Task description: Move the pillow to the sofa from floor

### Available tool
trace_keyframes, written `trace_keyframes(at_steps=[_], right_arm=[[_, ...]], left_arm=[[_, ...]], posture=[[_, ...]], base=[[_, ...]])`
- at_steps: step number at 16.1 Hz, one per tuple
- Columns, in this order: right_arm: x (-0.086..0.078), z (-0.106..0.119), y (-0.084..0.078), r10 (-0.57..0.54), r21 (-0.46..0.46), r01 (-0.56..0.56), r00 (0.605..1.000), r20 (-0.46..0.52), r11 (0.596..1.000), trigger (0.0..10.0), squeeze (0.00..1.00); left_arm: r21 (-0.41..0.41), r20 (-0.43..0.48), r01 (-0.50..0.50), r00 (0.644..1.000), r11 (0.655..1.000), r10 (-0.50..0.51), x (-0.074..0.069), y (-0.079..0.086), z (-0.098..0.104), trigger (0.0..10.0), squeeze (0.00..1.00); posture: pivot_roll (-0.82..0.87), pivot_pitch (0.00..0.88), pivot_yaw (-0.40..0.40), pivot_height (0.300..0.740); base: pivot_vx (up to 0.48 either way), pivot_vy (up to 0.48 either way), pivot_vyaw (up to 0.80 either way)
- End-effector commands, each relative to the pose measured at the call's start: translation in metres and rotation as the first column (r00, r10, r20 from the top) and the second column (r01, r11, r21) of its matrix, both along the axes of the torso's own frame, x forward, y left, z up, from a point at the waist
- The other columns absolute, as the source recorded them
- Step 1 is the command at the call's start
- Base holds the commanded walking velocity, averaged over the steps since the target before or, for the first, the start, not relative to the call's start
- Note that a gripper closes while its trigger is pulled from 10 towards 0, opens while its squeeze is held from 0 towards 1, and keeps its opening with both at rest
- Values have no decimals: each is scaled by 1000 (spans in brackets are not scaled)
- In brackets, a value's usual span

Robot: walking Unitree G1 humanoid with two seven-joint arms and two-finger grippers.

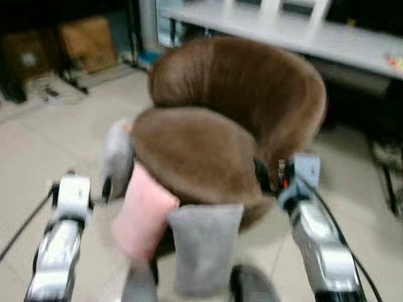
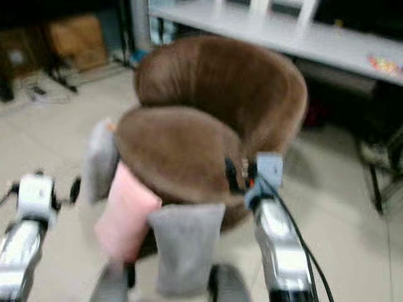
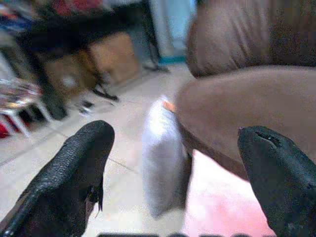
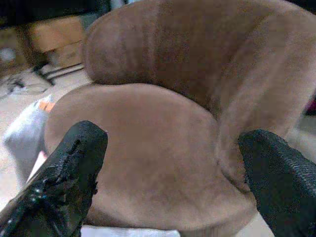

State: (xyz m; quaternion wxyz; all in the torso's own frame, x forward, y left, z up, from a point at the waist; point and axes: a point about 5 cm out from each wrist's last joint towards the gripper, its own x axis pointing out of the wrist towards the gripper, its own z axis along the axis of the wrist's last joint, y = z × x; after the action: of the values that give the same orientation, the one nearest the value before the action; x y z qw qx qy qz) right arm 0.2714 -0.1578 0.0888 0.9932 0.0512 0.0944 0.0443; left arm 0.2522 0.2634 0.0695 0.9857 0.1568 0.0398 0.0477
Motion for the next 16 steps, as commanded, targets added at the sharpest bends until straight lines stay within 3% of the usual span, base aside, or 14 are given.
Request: trace_keyframes(at_steps=[1,5,6,7,10,13,14,16], right_arm=[[4,3,4,31,-23,-31,1000,3,999,10000,0],[8,4,8,73,-58,-73,997,1,996,10000,0],[11,4,10,84,-64,-84,996,2,994,10000,0],[13,3,11,91,-71,-91,996,-3,993,10000,0],[16,4,14,122,-91,-121,993,2,989,10000,0],[15,4,16,143,-101,-142,990,5,985,10000,0],[13,1,13,121,-109,-120,993,-4,987,10000,0],[10,-2,11,101,-112,-102,995,-13,988,10000,0]], left_arm=[[-1,7,16,1000,1000,-16,-5,-2,-3,10000,0],[-14,81,165,983,986,-164,20,-36,32,10000,0],[-27,97,207,974,978,-203,29,-53,48,10000,0],[-49,93,266,961,963,-261,37,-69,56,10000,0],[-51,65,418,908,907,-415,45,-95,65,10000,0],[-37,11,382,924,923,-382,37,-86,60,10000,0],[-5,-31,307,951,952,-307,20,-67,52,10000,0],[-16,-23,240,970,971,-240,12,-56,53,10000,0]], posture=[[-1,0,-54,600],[8,0,-67,600],[3,0,-62,600],[-3,0,-57,600],[-19,0,-41,600],[-26,0,-34,600],[-27,0,-31,600],[-22,0,-33,600]], base=[[0,0,0],[0,0,0],[0,0,0],[0,0,0],[0,0,0],[0,0,0],[0,0,0],[0,0,0]])
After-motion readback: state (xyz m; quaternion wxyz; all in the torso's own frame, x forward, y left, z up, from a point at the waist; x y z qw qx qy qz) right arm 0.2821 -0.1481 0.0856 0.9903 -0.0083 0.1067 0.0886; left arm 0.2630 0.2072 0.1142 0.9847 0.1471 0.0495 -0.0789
